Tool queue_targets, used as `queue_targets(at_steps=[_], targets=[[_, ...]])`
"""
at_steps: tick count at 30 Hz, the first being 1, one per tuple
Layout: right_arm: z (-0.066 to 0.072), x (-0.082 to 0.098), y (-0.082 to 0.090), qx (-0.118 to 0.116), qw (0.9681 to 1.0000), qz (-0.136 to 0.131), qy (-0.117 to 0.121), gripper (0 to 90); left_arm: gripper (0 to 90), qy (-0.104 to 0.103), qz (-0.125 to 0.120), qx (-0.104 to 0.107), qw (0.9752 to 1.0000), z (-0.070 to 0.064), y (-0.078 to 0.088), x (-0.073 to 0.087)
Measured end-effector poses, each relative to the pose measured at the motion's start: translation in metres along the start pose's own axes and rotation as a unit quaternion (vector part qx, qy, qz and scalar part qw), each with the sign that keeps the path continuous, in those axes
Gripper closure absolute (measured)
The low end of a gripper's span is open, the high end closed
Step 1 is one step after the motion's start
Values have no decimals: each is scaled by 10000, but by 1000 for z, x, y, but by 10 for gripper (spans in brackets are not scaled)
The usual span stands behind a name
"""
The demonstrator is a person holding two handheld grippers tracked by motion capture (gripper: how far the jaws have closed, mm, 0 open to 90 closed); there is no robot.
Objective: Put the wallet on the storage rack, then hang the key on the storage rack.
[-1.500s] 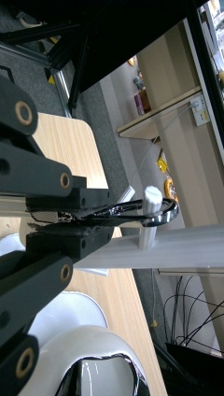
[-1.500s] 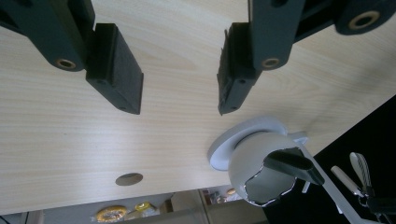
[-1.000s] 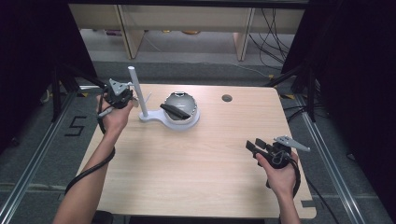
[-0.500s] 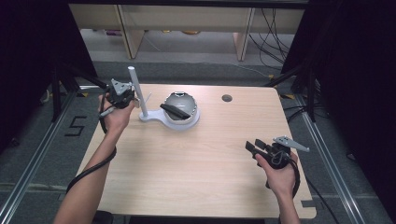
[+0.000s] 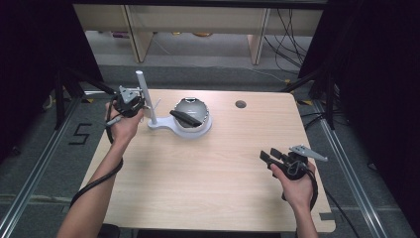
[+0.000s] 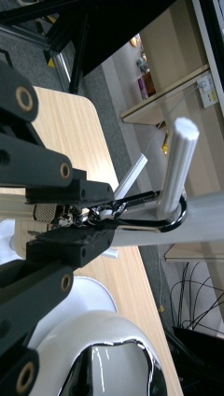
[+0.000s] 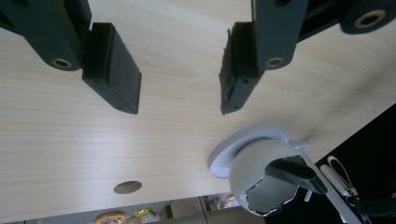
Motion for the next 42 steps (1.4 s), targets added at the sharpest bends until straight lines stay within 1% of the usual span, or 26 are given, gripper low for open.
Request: queue_targets(at_steps=[3, 5, 8, 9, 14, 15, 18, 19, 20, 21, 22, 23, 24, 25, 27, 28, 29, 31, 32, 34, 35, 37, 38, 39, 40, 42], targets=[[0, 0, 0, -20, 10000, -12, -4, 491, 753, -27, -27, -20, 10000, 0, 2, 0], [1, 0, 1, -15, 10000, 14, -19, 491, 739, 26, -91, 5, 10000, 1, 4, 0], [1, -1, 2, -100, 9999, 21, -117, 490, 642, 57, -200, 42, 9998, 1, 11, 1], [2, 0, 3, -49, 9998, 26, -184, 490, 629, 47, -208, 50, 9998, 1, 13, 2], [-2, 0, 4, -50, 9999, 44, -151, 489, 562, 72, -309, 228, 9992, 2, 31, 11], [-4, 0, 4, -49, 10000, 1, -80, 489, 549, 76, -346, 286, 9990, 2, 35, 13], [-3, 0, 7, -50, 9994, 31, -333, 489, 510, 90, -406, 336, 9986, 6, 47, 21], [-7, -1, 7, 11, 9999, -24, -118, 489, 494, 83, -425, 328, 9985, 9, 51, 23], [-9, 0, 7, 76, 9999, -51, -59, 489, 480, 104, -449, 306, 9985, 11, 55, 25], [-8, -1, 10, 2, 9997, -5, -257, 489, 471, 125, -465, 267, 9985, 14, 58, 27], [-12, -1, 9, 66, 9999, -61, -129, 489, 459, 154, -483, 244, 9984, 17, 61, 28], [-9, -1, 11, 48, 9994, -27, -341, 489, 450, 190, -494, 220, 9984, 19, 64, 30], [-13, -2, 12, 54, 9998, -65, -184, 489, 442, 210, -503, 209, 9983, 21, 66, 31], [-11, -2, 14, 57, 9994, -24, -350, 489, 437, 231, -508, 194, 9983, 22, 67, 32], [-13, -4, 16, 122, 9997, -120, -148, 489, 426, 289, -524, 169, 9981, 25, 71, 35], [-13, -4, 17, 105, 9997, -127, -204, 489, 424, 307, -536, 160, 9980, 27, 74, 37], [-11, -5, 19, 96, 9991, -160, -391, 489, 421, 310, -537, 167, 9979, 28, 76, 38], [-17, -6, 21, 182, 9995, -226, -158, 489, 418, 348, -591, 190, 9975, 31, 81, 41], [-17, -6, 22, 150, 9994, -213, -246, 488, 416, 341, -587, 195, 9975, 32, 84, 42], [-22, -4, 22, 206, 9994, -200, -208, 488, 414, 369, -606, 199, 9973, 34, 88, 46], [-22, -3, 23, 221, 9990, -180, -336, 485, 412, 379, -607, 201, 9972, 34, 90, 49], [-27, -1, 24, 292, 9990, -191, -284, 481, 410, 406, -617, 192, 9971, 35, 93, 55], [-27, 0, 24, 273, 9987, -156, -396, 479, 410, 424, -626, 195, 9969, 35, 95, 58], [-30, 1, 25, 364, 9989, -154, -269, 476, 408, 437, -627, 192, 9969, 35, 96, 61], [-33, 1, 25, 356, 9990, -195, -191, 474, 407, 447, -632, 186, 9968, 35, 97, 64], [-36, 1, 26, 375, 9989, -164, -221, 471, 406, 477, -655, 194, 9965, 36, 100, 73]])
Point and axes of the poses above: each handheld gripper's, and its own axes: y roughly backward along the jaws, x roughly out of its underside, z roughly to its left, the point moved 2 cm from there along -y, roughly forward along the jaws, and after that the axes turned 3 degrees about z, right-handed, at the moved point
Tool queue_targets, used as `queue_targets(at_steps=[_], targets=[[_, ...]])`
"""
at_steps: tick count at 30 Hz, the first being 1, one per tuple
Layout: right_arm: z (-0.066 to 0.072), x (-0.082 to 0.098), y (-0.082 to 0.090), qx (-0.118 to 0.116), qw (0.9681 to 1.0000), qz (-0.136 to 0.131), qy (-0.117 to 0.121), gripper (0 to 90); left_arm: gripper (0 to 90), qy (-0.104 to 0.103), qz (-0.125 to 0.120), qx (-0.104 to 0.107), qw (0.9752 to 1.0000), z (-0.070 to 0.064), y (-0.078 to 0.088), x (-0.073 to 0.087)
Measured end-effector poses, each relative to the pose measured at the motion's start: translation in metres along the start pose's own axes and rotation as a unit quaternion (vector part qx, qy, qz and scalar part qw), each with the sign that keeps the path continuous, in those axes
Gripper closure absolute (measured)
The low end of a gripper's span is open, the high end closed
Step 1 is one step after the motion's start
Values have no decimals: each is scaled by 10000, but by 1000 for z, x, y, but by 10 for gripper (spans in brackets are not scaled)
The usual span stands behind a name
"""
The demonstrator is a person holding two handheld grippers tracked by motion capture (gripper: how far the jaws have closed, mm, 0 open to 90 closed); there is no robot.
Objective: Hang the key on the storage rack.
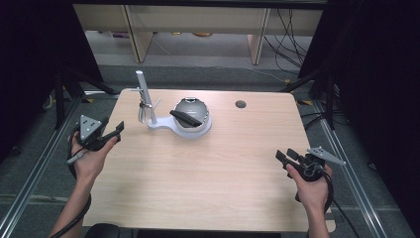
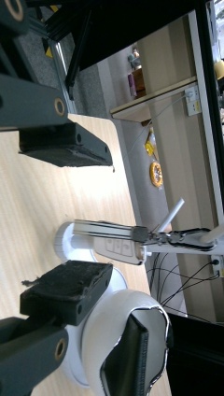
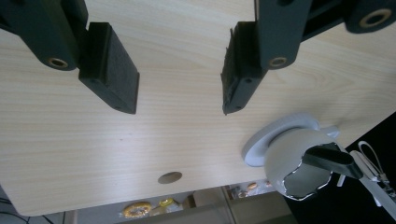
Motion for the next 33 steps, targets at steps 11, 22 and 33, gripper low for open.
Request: queue_targets(at_steps=[11, 22, 33], targets=[[-12, 11, 0, 189, 9998, -44, -71, 463, 404, 71, 129, -11, 9999, 4, 16, 47], [-20, 34, -6, 258, 9994, 74, 220, 460, 406, 27, 332, 50, 9994, -3, 13, 87], [-18, 35, -5, 332, 9988, -34, 350, 455, 404, 120, 209, 20, 9997, -8, 16, 98]])
Point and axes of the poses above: each handheld gripper's, and its own axes: y roughly backward along the jaws, x roughly out of its underside, z roughly to its left, the point moved 2 cm from there along -y, roughly forward along the jaws, and after that the axes turned 3 degrees about z, right-handed, at the moved point
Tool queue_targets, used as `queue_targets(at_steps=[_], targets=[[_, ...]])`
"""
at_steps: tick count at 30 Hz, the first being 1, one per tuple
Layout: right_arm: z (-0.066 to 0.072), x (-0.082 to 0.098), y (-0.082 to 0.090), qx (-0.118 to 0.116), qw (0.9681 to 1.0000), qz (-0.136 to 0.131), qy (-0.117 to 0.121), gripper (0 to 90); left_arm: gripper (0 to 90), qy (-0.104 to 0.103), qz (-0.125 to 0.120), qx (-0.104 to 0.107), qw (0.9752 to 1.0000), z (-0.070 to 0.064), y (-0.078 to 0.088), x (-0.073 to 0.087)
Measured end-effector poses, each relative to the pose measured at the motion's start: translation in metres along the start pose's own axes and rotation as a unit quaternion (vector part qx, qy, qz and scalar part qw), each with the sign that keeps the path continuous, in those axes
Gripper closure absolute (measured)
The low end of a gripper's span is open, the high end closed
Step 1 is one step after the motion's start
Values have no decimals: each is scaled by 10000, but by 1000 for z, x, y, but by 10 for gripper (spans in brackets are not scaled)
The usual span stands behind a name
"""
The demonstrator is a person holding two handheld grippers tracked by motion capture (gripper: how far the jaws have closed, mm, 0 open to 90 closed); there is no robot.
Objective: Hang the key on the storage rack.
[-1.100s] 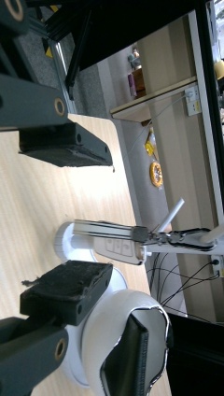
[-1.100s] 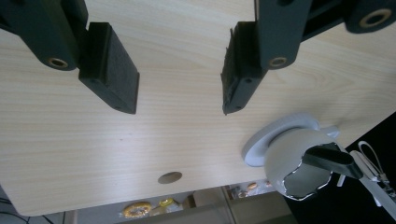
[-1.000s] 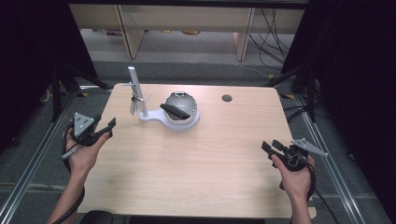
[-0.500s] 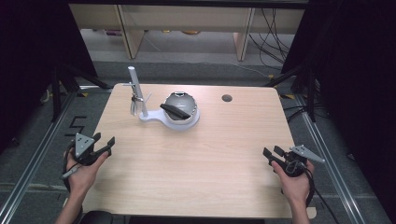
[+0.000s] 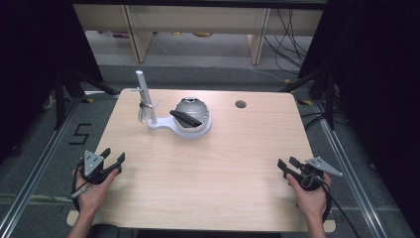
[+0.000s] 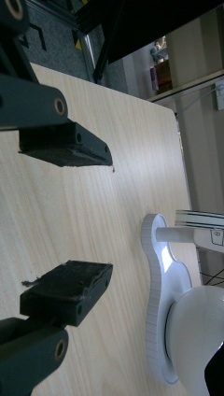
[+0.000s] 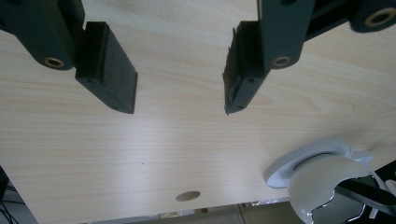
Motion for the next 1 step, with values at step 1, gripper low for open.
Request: queue_targets(at_steps=[1], targets=[[0, 0, 0, -12, 10000, 5, -5, 454, 404, -38, -38, 31, 10000, 0, 0, 0]])
Point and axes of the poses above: each handheld gripper's, and its own axes: y roughly backward along the jaws, x roughly out of its underside, z roughly to its left, the point moved 2 cm from there along -y, roughly forward along the jaws, and after that the axes turned 3 degrees about z, right-handed, at the moved point
